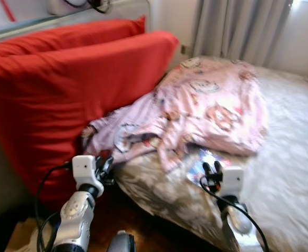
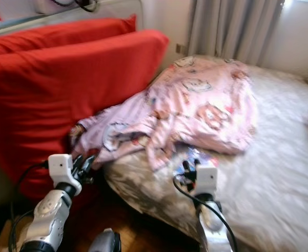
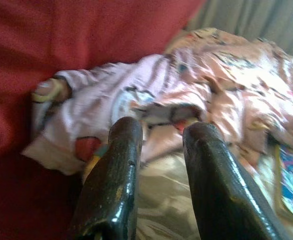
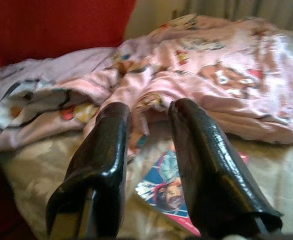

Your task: Clean up the room

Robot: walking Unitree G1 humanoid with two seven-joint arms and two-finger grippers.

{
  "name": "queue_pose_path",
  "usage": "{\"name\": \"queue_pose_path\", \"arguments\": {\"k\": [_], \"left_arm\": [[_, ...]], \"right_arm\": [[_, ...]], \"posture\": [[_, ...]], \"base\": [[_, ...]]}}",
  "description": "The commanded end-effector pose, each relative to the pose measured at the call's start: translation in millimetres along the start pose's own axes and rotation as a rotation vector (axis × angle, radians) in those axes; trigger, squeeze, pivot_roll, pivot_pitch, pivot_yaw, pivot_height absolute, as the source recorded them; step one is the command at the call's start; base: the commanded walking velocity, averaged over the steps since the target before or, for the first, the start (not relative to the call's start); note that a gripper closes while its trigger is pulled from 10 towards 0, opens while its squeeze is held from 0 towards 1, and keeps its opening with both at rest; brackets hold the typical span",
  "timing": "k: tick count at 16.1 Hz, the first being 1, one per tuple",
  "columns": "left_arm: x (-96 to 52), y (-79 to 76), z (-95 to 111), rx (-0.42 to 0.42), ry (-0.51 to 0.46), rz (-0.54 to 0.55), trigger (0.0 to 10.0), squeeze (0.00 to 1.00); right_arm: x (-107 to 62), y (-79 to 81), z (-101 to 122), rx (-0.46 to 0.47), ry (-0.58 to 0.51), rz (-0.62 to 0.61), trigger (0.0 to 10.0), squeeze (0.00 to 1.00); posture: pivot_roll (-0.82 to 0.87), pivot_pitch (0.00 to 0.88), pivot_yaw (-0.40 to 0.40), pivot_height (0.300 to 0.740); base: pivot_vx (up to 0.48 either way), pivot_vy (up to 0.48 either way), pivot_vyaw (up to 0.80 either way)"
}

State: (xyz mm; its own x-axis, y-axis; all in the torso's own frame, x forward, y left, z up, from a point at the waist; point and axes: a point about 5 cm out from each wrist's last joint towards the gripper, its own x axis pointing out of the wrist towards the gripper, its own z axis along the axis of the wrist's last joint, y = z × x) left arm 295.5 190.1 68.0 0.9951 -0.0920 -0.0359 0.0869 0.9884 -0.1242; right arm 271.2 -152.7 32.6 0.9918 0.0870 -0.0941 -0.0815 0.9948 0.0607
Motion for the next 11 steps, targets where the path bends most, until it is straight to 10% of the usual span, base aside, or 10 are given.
{"name": "queue_pose_path", "arguments": {"k": [1, 11], "left_arm": [[0.6, 5.0, 6, 0.007, -0.017, 0.013, 10.0, 0.00], [1.1, 4.6, 8, 0.014, -0.026, 0.011, 10.0, 0.00]], "right_arm": [[4.9, 6.6, 9, -0.004, -0.036, 0.027, 10.0, 0.00], [4.8, -5.4, -1, 0.055, 0.027, -0.090, 10.0, 0.00]], "posture": [[-0.01, 0.000, 0.009, 0.648], [-0.01, 0.000, 0.009, 0.648]], "base": [[0.296, 0.000, 0.80], [0.236, 0.000, 0.04]]}}
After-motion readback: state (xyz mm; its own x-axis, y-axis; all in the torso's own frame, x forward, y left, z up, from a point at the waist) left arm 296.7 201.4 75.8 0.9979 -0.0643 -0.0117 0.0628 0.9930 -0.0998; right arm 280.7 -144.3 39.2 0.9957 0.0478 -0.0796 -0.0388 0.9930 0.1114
